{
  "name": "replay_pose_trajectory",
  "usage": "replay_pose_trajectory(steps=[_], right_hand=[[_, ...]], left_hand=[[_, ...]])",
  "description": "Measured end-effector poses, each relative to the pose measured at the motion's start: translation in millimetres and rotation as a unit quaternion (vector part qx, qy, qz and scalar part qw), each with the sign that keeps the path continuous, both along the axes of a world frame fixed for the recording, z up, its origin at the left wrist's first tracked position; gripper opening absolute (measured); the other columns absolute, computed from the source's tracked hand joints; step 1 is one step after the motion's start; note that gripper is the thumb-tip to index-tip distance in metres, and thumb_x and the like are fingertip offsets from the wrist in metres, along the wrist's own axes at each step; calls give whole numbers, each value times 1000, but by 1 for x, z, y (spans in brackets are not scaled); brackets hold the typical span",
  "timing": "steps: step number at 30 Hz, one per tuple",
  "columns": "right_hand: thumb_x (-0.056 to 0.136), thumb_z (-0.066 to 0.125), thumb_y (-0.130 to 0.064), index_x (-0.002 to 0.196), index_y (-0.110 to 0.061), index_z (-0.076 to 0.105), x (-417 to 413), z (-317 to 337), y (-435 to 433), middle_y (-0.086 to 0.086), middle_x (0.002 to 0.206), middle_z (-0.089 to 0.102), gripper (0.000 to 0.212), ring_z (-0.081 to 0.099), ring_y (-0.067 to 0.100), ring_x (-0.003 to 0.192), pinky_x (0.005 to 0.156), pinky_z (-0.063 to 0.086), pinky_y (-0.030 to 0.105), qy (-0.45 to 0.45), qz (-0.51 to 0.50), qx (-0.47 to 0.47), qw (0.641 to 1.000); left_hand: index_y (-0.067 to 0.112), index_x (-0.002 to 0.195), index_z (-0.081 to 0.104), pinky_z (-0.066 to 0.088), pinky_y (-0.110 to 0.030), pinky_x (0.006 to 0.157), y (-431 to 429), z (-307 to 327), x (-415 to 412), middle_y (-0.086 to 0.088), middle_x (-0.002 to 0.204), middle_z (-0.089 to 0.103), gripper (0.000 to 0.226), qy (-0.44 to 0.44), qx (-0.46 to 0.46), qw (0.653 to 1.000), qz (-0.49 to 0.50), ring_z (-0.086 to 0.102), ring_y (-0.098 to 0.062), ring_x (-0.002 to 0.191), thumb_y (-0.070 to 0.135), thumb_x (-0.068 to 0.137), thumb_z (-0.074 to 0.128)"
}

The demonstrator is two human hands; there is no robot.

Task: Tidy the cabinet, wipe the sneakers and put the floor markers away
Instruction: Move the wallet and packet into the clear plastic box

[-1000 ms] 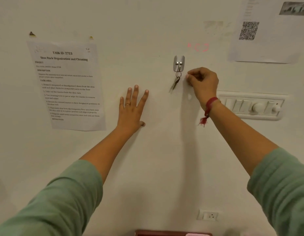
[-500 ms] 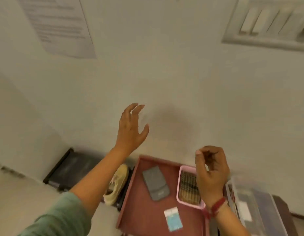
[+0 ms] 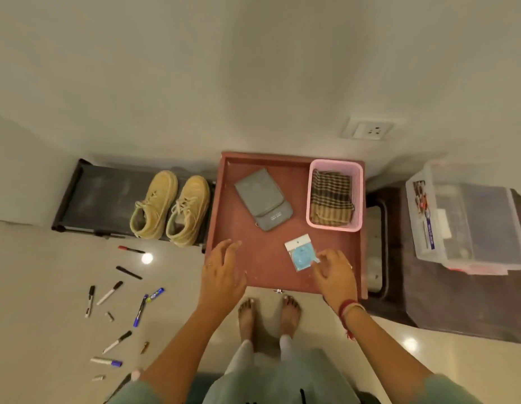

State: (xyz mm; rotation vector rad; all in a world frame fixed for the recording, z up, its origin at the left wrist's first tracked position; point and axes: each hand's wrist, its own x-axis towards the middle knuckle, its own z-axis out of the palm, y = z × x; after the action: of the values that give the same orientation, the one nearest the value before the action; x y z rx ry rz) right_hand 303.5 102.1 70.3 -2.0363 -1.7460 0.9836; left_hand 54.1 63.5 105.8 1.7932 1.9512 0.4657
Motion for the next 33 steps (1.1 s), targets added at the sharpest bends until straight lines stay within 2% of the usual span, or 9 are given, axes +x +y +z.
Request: replay_pose_trajectory(steps=[5, 7, 10, 14, 16, 20, 24, 29, 33], right_hand=[[74, 69, -49, 133, -13, 40, -11, -88, 1, 13, 125, 44, 74, 47, 31, 113, 91, 40, 38, -136, -3, -134, 982], [72, 67, -58, 139, -15, 32, -16, -113, 0, 13, 131, 41, 87, 45, 32, 118, 94, 40, 42, -155, -31, -152, 976], [75, 62, -59, 140, -16, 30, -24, -136, -1, 11, 132, 41, 84, 44, 31, 119, 93, 38, 43, -205, -55, -145, 966], [77, 65, -51, 125, -15, 42, -27, -141, 9, 9, 122, 46, 64, 48, 27, 113, 88, 37, 40, -235, -69, -133, 960], [75, 69, -47, 118, -15, 47, -20, -145, 17, 8, 117, 51, 58, 52, 26, 108, 88, 39, 39, -192, -97, -162, 963], [86, 64, -27, 105, -8, 57, -15, -135, 22, 16, 105, 65, 28, 62, 29, 88, 73, 53, 40, 24, -145, -144, 979], [94, 51, -29, 107, -16, 51, -17, -85, 17, 6, 104, 64, 18, 62, 10, 81, 61, 48, 22, 205, -271, -97, 935], [93, 45, -35, 109, -31, 46, -2, -33, 14, -10, 103, 58, 17, 61, 5, 92, 65, 53, 14, 252, -311, 9, 916], [87, 48, -43, 97, -39, 50, 7, -29, 12, -6, 110, 61, 11, 64, 16, 100, 72, 58, 37, 264, -301, 16, 917]], left_hand=[[21, 132, 40, 44, -46, 98, -3, -70, 2, -10, 135, 45, 67, 8, -87, 996, -20, 46, -31, 125, 18, 73, 73], [17, 134, 43, 41, -45, 100, -2, -90, 2, -10, 138, 43, 65, 23, -116, 992, -35, 42, -30, 128, 21, 76, 71], [17, 137, 42, 37, -44, 107, 1, -107, -1, -9, 141, 39, 65, 27, -142, 989, -43, 37, -29, 133, 21, 78, 70], [18, 138, 42, 33, -46, 111, 3, -118, -2, -8, 144, 36, 64, 18, -173, 985, -7, 31, -29, 136, 24, 81, 69], [19, 138, 41, 33, -43, 110, 8, -123, 1, -6, 143, 37, 62, 7, -193, 981, 20, 32, -27, 135, 26, 83, 68], [18, 137, 41, 33, -46, 108, 30, -123, 8, -8, 141, 40, 56, -29, -221, 967, 127, 33, -28, 134, 28, 87, 64], [11, 136, 43, 33, -49, 105, 74, -124, 20, -12, 140, 40, 51, -90, -206, 949, 221, 33, -31, 132, 30, 92, 58], [1, 139, 40, 34, -53, 103, 130, -138, 38, -17, 146, 30, 82, -85, -254, 905, 329, 32, -36, 133, 63, 86, 51], [2, 130, 51, 37, -49, 102, 162, -154, 48, -16, 142, 34, 83, -101, -272, 875, 388, 37, -35, 128, 66, 78, 61]])
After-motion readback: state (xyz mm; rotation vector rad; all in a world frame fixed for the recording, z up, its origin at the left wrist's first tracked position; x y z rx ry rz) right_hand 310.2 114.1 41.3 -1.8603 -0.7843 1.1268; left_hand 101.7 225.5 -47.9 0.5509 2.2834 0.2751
